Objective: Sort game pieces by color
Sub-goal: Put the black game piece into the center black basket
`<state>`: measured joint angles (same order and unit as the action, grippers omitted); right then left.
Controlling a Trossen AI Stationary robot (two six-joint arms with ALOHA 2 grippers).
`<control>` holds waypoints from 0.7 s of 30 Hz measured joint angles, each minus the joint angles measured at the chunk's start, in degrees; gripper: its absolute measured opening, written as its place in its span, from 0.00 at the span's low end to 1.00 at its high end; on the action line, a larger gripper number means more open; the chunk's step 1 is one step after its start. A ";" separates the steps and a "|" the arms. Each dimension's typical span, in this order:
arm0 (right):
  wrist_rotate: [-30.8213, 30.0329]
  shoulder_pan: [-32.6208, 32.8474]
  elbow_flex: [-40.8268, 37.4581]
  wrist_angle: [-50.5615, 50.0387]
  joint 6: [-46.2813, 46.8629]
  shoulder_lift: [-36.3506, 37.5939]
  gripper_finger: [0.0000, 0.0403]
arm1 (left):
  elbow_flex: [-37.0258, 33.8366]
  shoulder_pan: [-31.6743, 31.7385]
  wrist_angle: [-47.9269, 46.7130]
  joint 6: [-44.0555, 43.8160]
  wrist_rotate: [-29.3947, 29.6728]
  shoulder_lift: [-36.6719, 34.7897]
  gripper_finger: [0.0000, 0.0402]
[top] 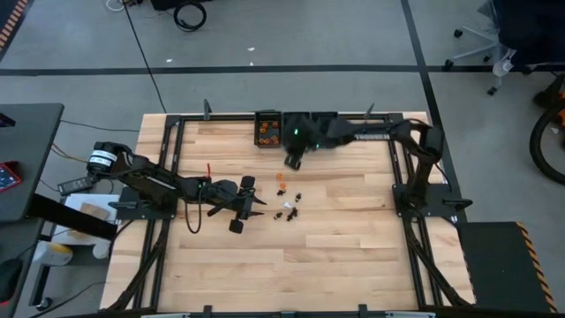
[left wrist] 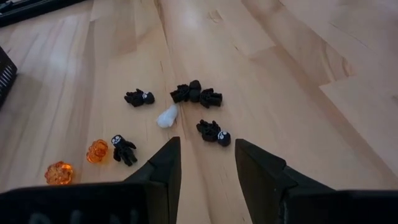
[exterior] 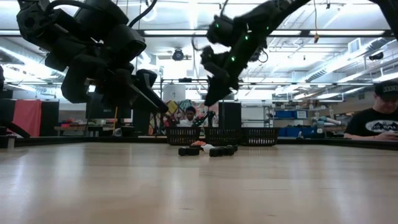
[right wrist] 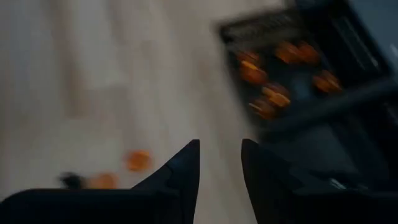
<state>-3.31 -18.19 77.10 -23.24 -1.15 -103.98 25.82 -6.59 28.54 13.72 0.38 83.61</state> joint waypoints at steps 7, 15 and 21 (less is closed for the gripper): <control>0.04 10.54 -7.17 9.76 2.72 0.13 0.31 | 0.00 0.00 -1.93 -3.77 0.00 0.00 0.32; -3.68 16.99 -17.83 11.61 9.67 0.92 0.31 | 0.00 -1.88 -5.08 -9.20 0.00 0.00 0.32; -4.86 20.12 -22.69 15.65 11.44 1.53 0.35 | 0.11 -2.69 -6.55 -10.30 3.28 -1.20 0.32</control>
<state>-8.17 1.93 54.42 -7.59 10.30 -102.45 25.93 -9.28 21.99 3.42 3.67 82.41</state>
